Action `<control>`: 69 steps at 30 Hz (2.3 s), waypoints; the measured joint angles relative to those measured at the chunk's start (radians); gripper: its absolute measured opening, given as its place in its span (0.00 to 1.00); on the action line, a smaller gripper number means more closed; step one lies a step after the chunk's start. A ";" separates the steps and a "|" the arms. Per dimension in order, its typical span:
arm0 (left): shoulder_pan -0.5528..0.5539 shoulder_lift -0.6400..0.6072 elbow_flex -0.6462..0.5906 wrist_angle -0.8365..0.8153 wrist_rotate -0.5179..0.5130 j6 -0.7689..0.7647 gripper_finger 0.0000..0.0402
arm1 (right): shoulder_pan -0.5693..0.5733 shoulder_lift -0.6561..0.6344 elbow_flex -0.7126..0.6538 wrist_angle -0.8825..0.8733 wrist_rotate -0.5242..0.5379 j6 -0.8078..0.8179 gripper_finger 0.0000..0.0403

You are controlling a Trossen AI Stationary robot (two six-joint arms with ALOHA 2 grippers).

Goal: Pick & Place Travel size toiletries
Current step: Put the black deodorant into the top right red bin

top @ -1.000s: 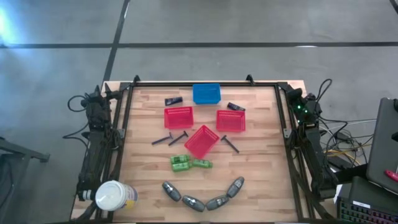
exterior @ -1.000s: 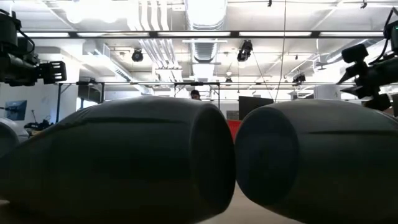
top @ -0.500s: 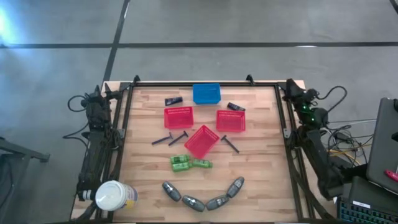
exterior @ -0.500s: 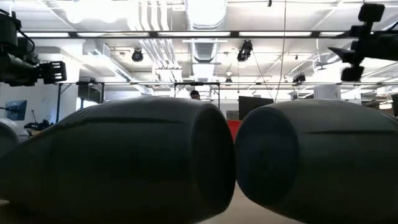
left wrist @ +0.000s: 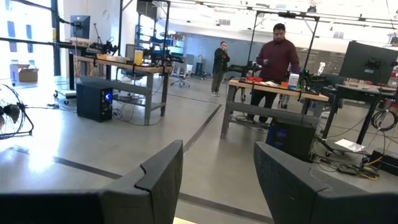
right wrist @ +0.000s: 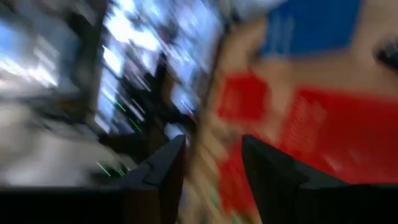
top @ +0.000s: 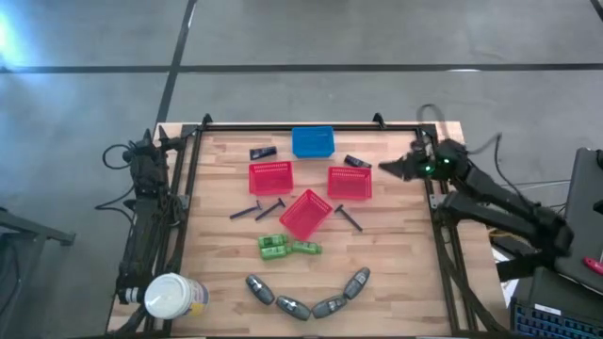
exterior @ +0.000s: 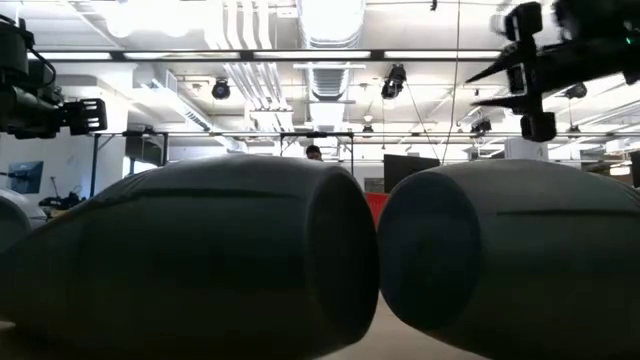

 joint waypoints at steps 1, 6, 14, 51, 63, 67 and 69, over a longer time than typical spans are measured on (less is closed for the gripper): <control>0.000 0.000 0.000 0.001 0.000 0.000 0.50 | 0.035 0.034 0.040 -0.083 0.000 -0.057 0.42; 0.000 0.000 0.000 0.003 0.000 0.000 0.50 | 0.128 0.200 0.213 -0.519 0.076 -0.284 0.49; 0.000 0.000 0.000 0.003 0.000 0.000 0.50 | 0.194 0.390 0.401 -0.552 -0.051 -0.548 0.54; 0.000 0.001 0.000 0.003 0.000 0.000 0.50 | 1.201 1.181 0.864 -0.774 0.302 -1.103 0.81; 0.000 0.002 0.000 0.002 0.000 0.000 0.50 | 1.268 1.334 0.850 -0.631 0.453 -1.076 0.77; 0.000 0.002 0.000 0.001 0.000 0.000 0.50 | 1.268 1.368 0.851 -0.629 0.496 -1.085 0.76; 0.000 0.002 0.000 0.001 0.000 0.000 0.50 | 1.268 1.369 0.850 -0.625 0.496 -1.087 0.76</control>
